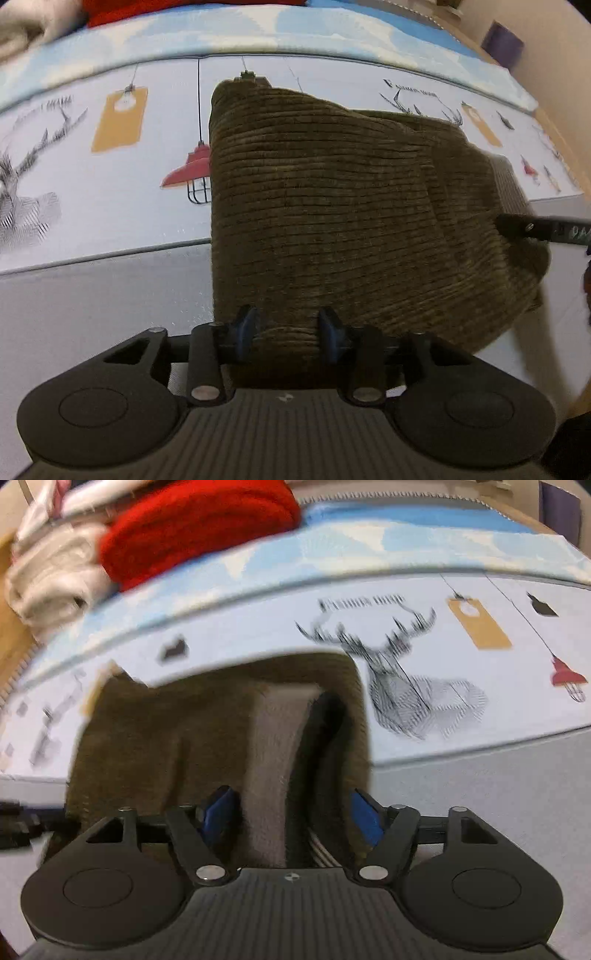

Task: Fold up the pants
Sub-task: 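Release the folded pants with both grippers and pull back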

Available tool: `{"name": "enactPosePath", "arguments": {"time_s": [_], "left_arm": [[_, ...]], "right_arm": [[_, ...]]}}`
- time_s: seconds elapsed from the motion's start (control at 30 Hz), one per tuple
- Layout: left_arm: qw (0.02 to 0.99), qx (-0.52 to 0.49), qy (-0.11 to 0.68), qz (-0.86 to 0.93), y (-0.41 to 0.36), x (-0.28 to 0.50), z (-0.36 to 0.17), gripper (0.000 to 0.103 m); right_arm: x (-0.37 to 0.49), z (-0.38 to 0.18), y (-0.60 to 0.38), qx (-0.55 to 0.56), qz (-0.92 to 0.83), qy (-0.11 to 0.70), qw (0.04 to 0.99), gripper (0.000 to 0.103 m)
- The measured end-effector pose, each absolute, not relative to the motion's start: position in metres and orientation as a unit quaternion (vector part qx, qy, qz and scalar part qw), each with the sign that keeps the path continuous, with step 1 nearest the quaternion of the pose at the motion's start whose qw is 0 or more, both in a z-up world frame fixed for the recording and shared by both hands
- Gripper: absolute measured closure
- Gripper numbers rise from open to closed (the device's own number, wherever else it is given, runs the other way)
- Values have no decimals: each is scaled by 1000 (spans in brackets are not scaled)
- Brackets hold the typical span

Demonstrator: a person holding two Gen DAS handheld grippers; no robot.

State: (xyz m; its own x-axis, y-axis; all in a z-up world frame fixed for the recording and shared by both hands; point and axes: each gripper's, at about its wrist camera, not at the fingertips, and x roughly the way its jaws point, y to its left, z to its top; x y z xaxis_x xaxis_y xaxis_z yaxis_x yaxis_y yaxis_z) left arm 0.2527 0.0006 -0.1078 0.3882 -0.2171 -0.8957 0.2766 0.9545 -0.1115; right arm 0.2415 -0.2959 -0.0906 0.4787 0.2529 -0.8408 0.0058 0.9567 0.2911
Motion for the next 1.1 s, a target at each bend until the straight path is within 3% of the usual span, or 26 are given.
{"name": "enactPosePath", "arguments": {"time_s": [0.17,0.23,0.3,0.37,0.53,0.6,0.8,0.97,1.1], "left_arm": [[846,-30,511,-149,10,248,-91,37],[835,2,529,-151,0,246,-101,37],[840,56,519,-148,-8,238,-109,28],[851,68,502,-139,-12,234,-102,28],[884,112,445,-93,-15,209,-71,26],[899,114,414,-85,-13,196,-50,14],[942,103,315,-48,-7,121,6,9],[960,88,262,-40,-21,65,13,8],[951,67,291,-75,-26,58,7,8]], "right_arm": [[230,-80,-298,142,95,495,852,26],[228,-88,-292,114,102,520,840,25],[226,-90,-293,106,95,531,836,18],[225,-82,-295,113,85,526,839,19],[201,-35,-293,77,58,450,888,23],[190,-14,-291,63,47,420,904,23],[125,42,-283,52,62,325,942,15],[75,38,-270,55,63,302,950,11],[62,25,-258,69,53,300,950,11]]}}
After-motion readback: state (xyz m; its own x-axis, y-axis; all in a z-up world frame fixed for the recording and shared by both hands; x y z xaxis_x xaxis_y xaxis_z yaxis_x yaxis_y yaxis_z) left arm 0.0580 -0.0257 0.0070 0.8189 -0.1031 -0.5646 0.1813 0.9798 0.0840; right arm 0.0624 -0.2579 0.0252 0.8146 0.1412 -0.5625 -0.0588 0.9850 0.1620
